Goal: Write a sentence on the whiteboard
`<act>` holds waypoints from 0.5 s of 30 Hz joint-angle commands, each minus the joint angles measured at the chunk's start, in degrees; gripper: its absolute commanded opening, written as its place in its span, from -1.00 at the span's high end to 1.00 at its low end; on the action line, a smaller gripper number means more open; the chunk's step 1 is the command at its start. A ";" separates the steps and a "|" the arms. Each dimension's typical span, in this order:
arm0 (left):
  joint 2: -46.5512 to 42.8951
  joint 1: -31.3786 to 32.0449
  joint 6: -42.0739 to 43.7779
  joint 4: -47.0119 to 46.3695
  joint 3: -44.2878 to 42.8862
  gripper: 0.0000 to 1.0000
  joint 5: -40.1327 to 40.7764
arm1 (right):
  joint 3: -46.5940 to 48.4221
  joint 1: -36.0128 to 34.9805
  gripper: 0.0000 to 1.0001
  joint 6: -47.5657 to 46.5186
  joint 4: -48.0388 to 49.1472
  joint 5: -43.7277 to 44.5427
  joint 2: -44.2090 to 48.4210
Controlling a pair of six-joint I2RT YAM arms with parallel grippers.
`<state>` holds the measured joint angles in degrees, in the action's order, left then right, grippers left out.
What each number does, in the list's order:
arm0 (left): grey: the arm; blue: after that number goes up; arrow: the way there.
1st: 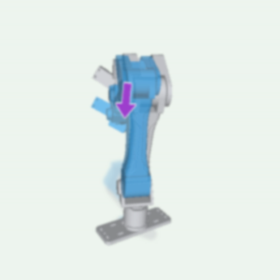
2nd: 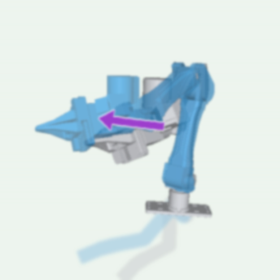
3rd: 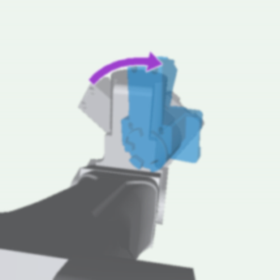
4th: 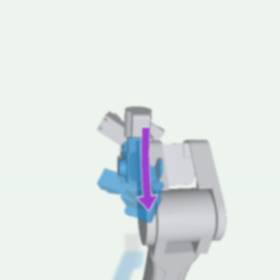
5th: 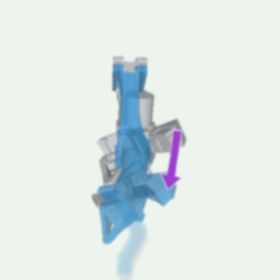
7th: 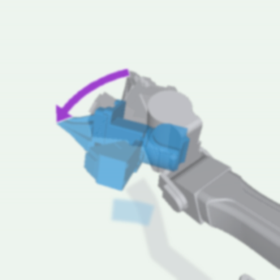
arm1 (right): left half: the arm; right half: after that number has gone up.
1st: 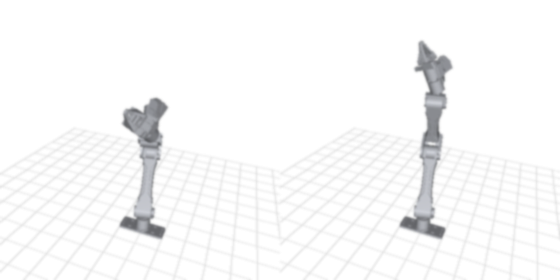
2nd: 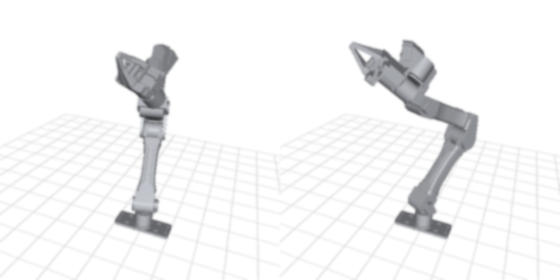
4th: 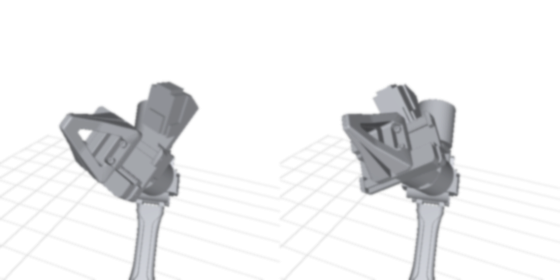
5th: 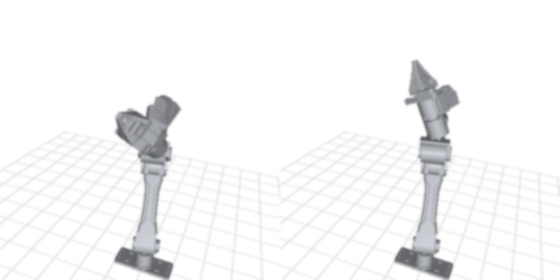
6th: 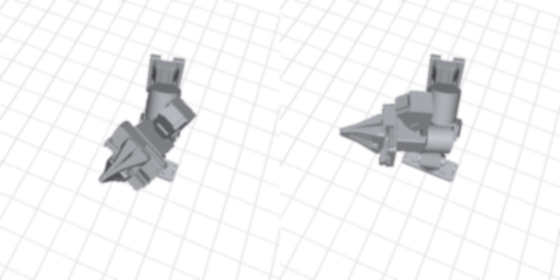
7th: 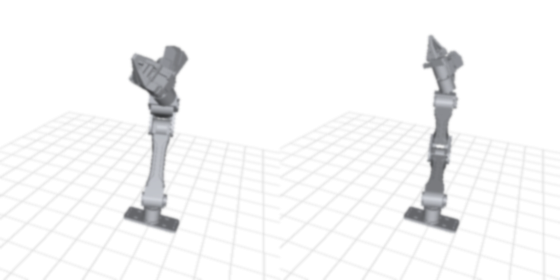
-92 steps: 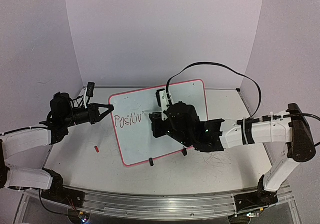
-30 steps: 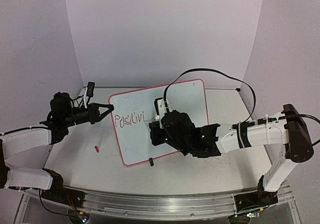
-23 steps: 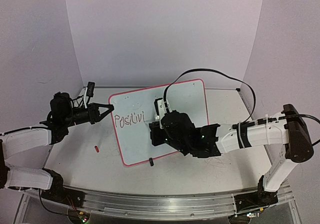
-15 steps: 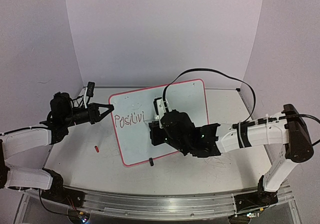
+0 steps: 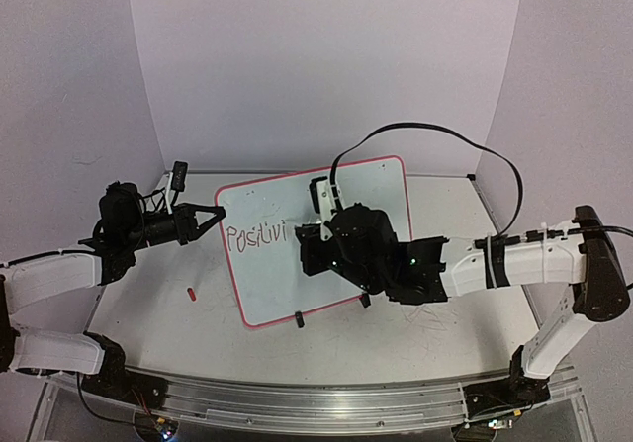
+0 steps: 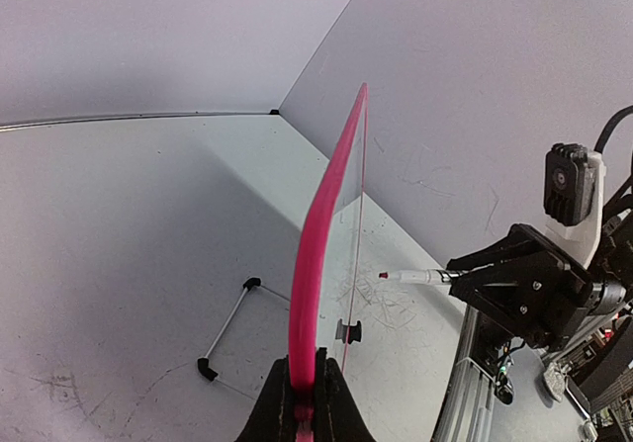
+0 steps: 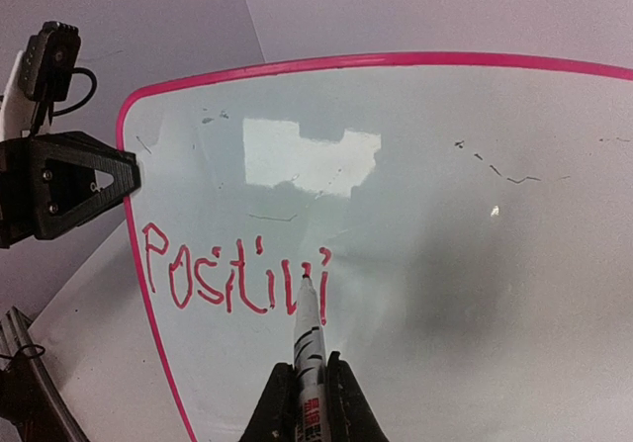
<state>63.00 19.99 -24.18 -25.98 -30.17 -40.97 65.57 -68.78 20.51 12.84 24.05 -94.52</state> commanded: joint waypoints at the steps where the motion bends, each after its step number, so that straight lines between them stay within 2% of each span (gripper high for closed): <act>1: -0.76 0.49 2.04 -1.54 -1.25 1.00 -0.58 | 3.48 0.91 1.00 -1.84 1.58 2.12 -0.63; 15: -0.14 0.49 2.30 -1.51 -1.21 1.00 -0.69 | 5.36 2.20 1.00 -2.23 1.48 1.52 -3.18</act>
<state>63.00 19.99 -24.18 -25.98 -30.17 -40.97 68.19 -66.85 19.07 12.86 25.17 -96.52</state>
